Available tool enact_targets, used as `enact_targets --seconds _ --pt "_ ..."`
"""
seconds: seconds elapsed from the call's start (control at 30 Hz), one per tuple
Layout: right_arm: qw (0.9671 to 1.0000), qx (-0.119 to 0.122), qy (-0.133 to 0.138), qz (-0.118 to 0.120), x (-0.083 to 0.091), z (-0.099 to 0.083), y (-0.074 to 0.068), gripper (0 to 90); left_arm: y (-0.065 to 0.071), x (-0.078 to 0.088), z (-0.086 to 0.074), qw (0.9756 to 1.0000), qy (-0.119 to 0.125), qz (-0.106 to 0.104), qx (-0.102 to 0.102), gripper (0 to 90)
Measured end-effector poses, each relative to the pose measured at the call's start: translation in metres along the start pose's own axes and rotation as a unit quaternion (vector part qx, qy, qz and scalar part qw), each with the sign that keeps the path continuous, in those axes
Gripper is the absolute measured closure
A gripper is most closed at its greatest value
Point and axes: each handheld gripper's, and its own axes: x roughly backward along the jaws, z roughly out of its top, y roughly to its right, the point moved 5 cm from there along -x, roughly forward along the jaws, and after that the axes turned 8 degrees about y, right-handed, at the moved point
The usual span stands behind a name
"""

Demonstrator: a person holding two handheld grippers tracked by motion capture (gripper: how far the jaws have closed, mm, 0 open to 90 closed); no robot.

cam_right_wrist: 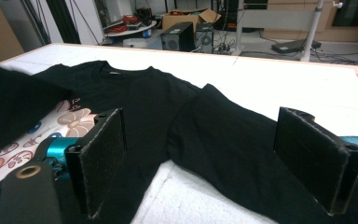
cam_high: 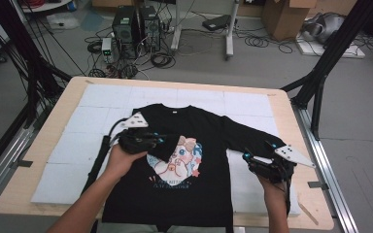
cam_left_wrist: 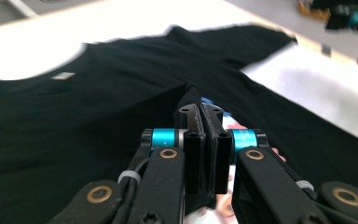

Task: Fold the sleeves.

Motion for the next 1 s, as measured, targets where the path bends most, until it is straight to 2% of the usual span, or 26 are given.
enact_targets --seconds 0.1,0.23,0.37,0.4,0.43,0.47,0.5,0.53,0.57,0.6,0.67,0.77,0.87,1.0 --pt "1.0000 -0.001 -0.001 -0.001 0.000 -0.001 0.001 16.0 0.012 -0.024 -0.002 0.9996 -0.020 -0.018 -0.007 86.9" --pt "1.0000 -0.002 -0.001 -0.001 0.000 -0.001 0.003 16.0 0.028 -0.053 -0.006 0.9983 -0.040 -0.042 -0.002 86.9" --pt "1.0000 -0.003 -0.001 -0.002 0.000 -0.001 0.003 16.0 0.041 -0.077 -0.015 0.9955 -0.068 -0.066 -0.004 86.6" --pt "1.0000 -0.002 -0.001 -0.001 0.000 -0.001 0.003 16.0 0.044 -0.081 -0.016 0.9955 -0.063 -0.070 -0.002 85.6" --pt "1.0000 -0.005 -0.002 -0.001 0.000 -0.002 0.003 16.0 0.047 -0.083 -0.016 0.9961 -0.052 -0.071 -0.002 80.6" --pt "1.0000 -0.004 -0.003 -0.001 0.000 -0.002 0.003 16.0 0.048 -0.084 -0.013 0.9974 -0.040 -0.059 0.005 64.3" --pt "1.0000 -0.003 -0.003 -0.001 0.000 -0.002 0.003 16.0 0.046 -0.082 -0.010 0.9983 -0.030 -0.049 0.008 47.3" --pt "1.0000 -0.004 -0.001 -0.002 0.001 -0.001 0.004 16.0 0.042 -0.077 -0.006 0.9988 -0.020 -0.044 0.009 37.7" --pt "1.0000 -0.004 -0.001 -0.002 0.001 -0.001 0.004 16.0 0.037 -0.070 -0.002 0.9995 -0.006 -0.031 0.008 37.7" --pt "1.0000 -0.003 0.000 -0.003 0.001 -0.001 0.005 16.0 0.030 -0.061 0.002 0.9999 0.008 -0.013 0.008 33.6" --pt "0.9999 -0.007 -0.001 -0.008 0.003 -0.001 0.007 16.0 0.013 -0.040 0.008 0.9992 0.034 0.019 0.006 28.1" --pt "0.9998 -0.008 -0.001 -0.020 0.004 -0.002 0.013 16.1 -0.014 -0.008 0.008 0.9962 0.066 0.054 0.014 24.7" --pt "0.9995 -0.002 -0.007 -0.032 0.004 -0.002 0.017 16.4 -0.035 0.017 -0.001 0.9930 0.084 0.083 0.012 20.2" --pt "0.9979 0.005 -0.026 -0.059 0.002 -0.003 0.025 18.0 -0.056 0.046 -0.018 0.9887 0.092 0.117 0.021 20.1"
